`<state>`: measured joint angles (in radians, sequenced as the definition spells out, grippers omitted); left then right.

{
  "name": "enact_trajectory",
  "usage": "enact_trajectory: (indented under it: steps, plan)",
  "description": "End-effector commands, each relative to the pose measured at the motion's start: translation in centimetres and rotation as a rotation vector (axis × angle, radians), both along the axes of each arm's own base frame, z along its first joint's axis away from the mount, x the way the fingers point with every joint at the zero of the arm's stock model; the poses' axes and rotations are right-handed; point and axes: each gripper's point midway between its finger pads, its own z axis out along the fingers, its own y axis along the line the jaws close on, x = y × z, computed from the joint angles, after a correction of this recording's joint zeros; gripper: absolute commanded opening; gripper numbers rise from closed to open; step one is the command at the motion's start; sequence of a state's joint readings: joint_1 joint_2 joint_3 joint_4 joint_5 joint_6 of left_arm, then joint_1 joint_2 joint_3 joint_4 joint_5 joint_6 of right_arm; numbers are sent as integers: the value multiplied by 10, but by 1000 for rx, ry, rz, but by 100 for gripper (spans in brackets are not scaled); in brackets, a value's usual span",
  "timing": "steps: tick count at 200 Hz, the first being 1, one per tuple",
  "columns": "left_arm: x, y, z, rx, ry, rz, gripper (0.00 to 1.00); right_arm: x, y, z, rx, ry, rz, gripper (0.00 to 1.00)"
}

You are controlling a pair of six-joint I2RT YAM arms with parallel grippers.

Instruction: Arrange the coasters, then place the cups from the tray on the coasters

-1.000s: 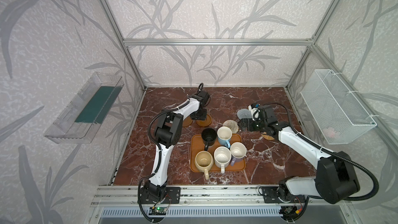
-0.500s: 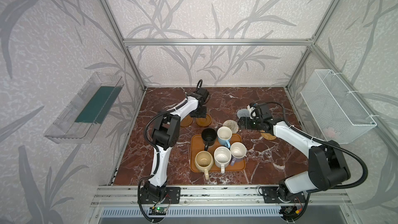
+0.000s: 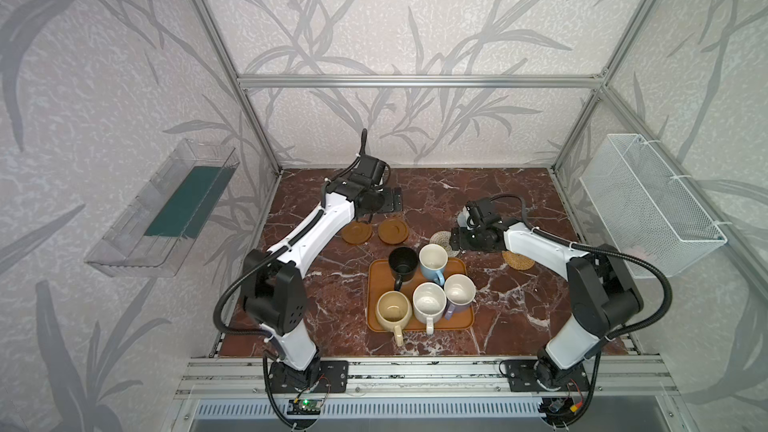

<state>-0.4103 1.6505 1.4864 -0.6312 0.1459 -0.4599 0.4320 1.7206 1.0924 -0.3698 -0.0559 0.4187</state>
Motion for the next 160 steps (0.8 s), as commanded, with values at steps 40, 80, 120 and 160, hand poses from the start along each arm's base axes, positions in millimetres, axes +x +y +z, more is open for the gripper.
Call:
enact_trajectory:
  steps: [40, 80, 120, 160]
  plan:
    - [-29, -21, 12, -220, -23, -81, 99, 6, 11, -30, -65, 87, 41, 76]
    - [-36, -16, -1, -198, 7, -81, 99, 10, 13, -48, -138, 137, 52, 71]
    - [-40, -7, -2, -207, 0, -56, 99, 15, 7, -60, -231, 177, 56, 64]
    - [-47, 0, -5, -217, 2, -45, 98, 29, 13, -63, -248, 185, 62, 57]
